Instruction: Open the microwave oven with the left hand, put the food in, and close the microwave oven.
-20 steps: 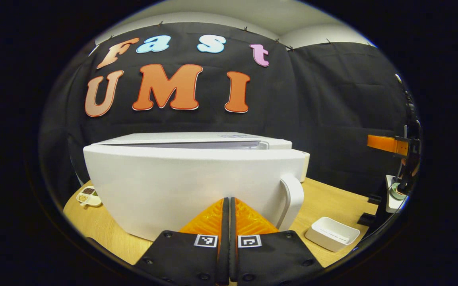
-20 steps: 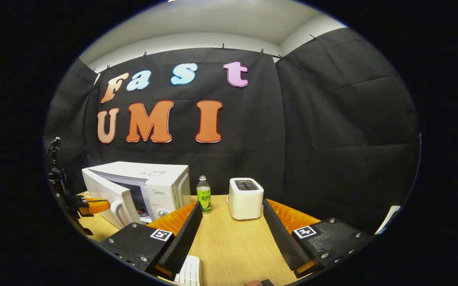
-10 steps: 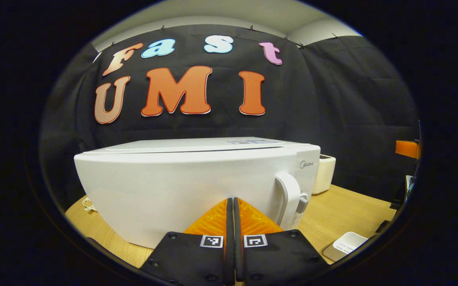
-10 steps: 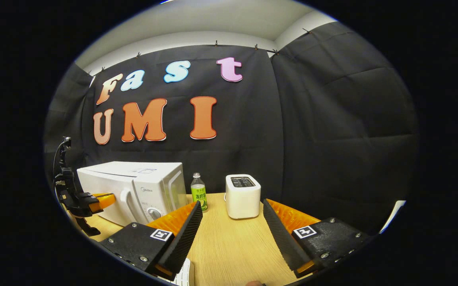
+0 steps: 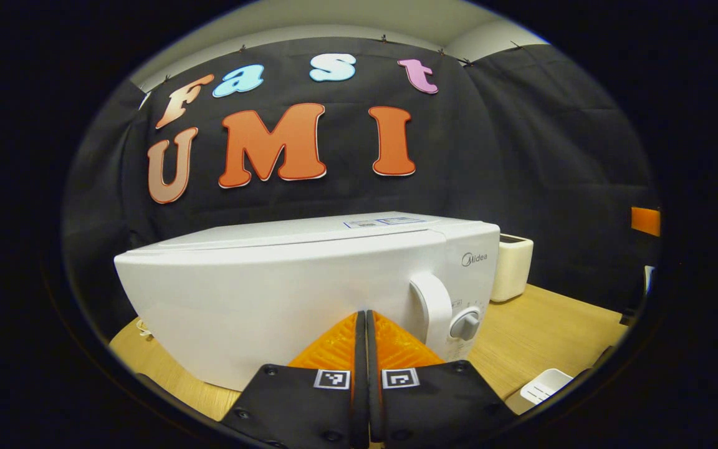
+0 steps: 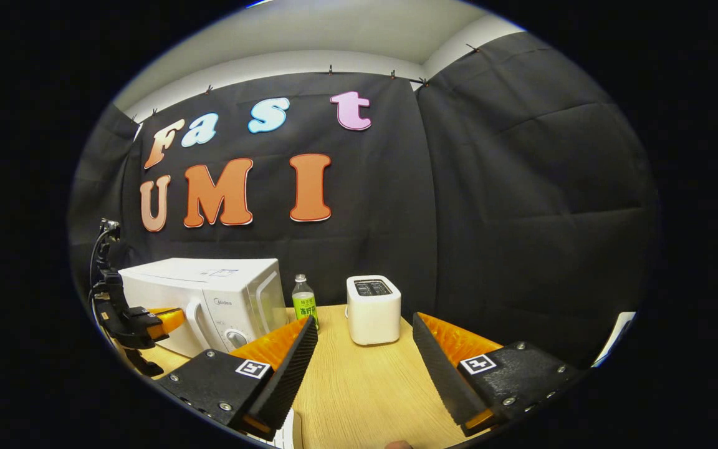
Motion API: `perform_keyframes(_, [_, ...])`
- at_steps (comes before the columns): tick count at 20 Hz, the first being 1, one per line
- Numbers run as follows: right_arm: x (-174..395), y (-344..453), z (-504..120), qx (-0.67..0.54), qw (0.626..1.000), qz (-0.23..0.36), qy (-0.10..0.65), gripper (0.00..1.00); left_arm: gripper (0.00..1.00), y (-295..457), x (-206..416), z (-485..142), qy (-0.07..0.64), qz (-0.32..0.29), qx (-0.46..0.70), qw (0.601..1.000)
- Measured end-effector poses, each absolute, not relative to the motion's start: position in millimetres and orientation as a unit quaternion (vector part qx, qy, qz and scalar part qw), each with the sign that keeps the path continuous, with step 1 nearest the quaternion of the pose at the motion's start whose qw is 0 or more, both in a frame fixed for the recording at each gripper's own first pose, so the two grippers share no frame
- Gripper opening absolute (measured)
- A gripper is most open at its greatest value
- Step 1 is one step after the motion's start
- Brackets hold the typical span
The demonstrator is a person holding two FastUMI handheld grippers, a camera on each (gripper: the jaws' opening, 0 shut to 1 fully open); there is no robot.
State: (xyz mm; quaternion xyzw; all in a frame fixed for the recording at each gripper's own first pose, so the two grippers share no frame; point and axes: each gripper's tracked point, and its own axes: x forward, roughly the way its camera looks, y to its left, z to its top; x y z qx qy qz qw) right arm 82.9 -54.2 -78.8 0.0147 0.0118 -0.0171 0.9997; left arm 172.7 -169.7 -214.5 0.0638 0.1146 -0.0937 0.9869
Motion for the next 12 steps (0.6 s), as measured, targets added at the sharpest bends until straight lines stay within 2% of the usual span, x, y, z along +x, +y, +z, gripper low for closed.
perform_keyframes(6, [65, -35, -43, 0.008, 1.000, -0.007, -0.007, 0.95, 0.05, -145, 137, -153, 0.109, -0.112, 0.018, 0.987])
perform_keyframes(12, [45, -5, -13, 0.010, 1.000, 0.019, -0.018, 0.95, 0.05, -53, 95, -45, 0.060, -0.063, 0.006, 0.996])
